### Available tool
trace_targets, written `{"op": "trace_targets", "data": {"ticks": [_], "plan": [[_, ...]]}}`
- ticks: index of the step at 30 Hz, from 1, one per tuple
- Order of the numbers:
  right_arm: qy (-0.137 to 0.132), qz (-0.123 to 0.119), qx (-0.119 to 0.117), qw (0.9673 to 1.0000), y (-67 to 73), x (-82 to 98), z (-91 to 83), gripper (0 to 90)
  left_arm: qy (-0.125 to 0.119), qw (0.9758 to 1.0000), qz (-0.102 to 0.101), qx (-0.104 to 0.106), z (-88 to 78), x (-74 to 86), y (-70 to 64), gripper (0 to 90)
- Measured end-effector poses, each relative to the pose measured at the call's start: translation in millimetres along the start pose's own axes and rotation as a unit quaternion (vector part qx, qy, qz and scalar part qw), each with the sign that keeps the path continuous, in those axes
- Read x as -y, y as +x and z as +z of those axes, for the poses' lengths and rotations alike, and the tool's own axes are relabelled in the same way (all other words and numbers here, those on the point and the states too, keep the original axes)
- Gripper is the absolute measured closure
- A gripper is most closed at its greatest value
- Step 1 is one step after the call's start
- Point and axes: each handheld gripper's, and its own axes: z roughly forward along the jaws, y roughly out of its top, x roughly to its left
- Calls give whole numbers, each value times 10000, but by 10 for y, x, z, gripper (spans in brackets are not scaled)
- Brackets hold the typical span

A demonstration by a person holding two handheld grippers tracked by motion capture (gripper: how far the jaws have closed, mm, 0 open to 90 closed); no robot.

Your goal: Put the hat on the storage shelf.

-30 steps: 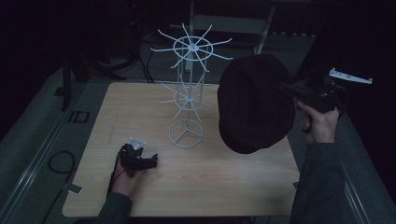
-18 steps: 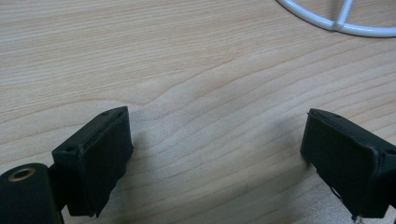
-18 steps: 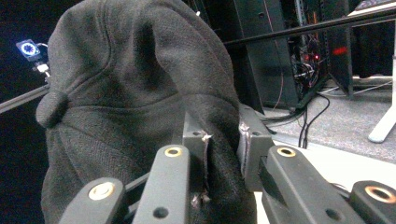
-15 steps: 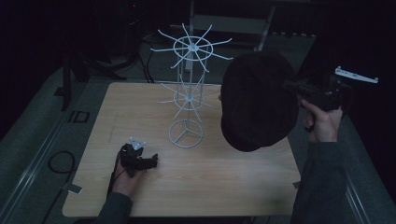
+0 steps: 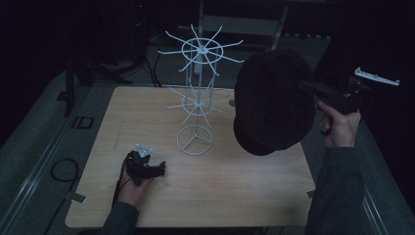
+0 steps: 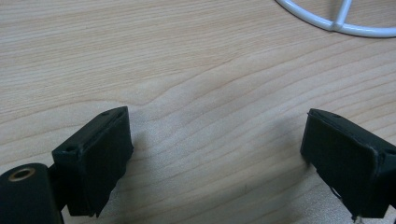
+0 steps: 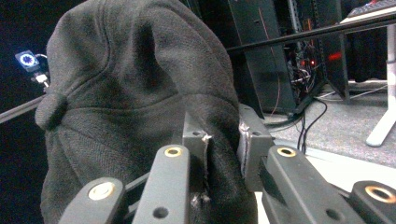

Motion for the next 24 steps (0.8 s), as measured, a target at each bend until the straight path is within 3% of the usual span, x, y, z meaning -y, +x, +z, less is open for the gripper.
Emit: {"op": "trace_targets", "data": {"ticks": [13, 24], "plan": [[-164, 22, -24, 9999, 24, -92, -56, 768, -2, 10000, -3, 0, 0, 0, -1, 94], [-223, -64, -271, 9994, 141, -225, 111, 767, -1, 10000, -3, 1, 0, 0, 0, 94]]}}
